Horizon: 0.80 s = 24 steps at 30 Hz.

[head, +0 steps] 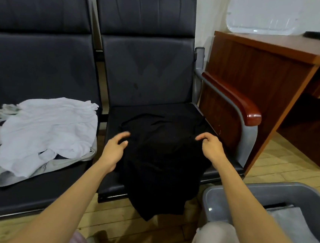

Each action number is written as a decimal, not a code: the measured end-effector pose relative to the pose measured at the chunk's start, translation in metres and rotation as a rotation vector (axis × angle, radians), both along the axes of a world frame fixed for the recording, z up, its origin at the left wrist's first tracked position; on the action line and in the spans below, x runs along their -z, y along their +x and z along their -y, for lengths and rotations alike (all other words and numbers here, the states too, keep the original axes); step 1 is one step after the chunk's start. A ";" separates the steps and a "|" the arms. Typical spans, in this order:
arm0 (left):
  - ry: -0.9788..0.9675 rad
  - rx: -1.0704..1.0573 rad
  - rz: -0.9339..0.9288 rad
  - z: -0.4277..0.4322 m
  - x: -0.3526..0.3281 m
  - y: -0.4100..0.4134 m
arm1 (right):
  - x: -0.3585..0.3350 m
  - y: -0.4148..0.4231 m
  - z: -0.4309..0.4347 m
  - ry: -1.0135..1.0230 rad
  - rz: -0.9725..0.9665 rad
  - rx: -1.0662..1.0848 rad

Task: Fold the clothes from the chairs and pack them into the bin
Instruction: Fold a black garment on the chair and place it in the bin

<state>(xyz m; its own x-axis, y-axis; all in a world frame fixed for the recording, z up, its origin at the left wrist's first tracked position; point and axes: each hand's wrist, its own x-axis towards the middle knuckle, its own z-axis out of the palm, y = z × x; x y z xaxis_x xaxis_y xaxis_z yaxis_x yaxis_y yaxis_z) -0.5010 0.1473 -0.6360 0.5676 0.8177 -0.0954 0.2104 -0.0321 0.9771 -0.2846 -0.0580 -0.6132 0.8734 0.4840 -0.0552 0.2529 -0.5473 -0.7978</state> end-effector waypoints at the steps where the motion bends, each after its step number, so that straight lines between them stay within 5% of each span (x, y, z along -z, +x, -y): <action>1: 0.013 0.043 -0.007 0.006 -0.011 -0.002 | -0.013 -0.002 0.004 -0.034 0.043 -0.017; 4: -0.089 0.037 0.055 0.013 -0.059 -0.010 | -0.063 -0.009 0.012 -0.050 0.165 -0.125; 8: -0.101 0.039 0.295 0.022 -0.150 -0.023 | -0.147 -0.026 0.019 0.483 0.097 -0.115; 11: -0.107 -0.028 0.414 0.031 -0.196 -0.039 | -0.186 -0.034 0.029 0.459 0.049 -0.120; 18: 0.020 -0.053 0.365 0.041 -0.240 -0.079 | -0.236 -0.067 0.064 0.649 0.100 -0.043; 21: -0.013 -0.019 0.283 0.046 -0.245 -0.086 | -0.237 -0.076 0.069 0.733 -0.157 -0.098; 24: -0.067 0.044 0.152 0.048 -0.249 -0.092 | -0.238 -0.075 0.070 0.568 -0.305 -0.223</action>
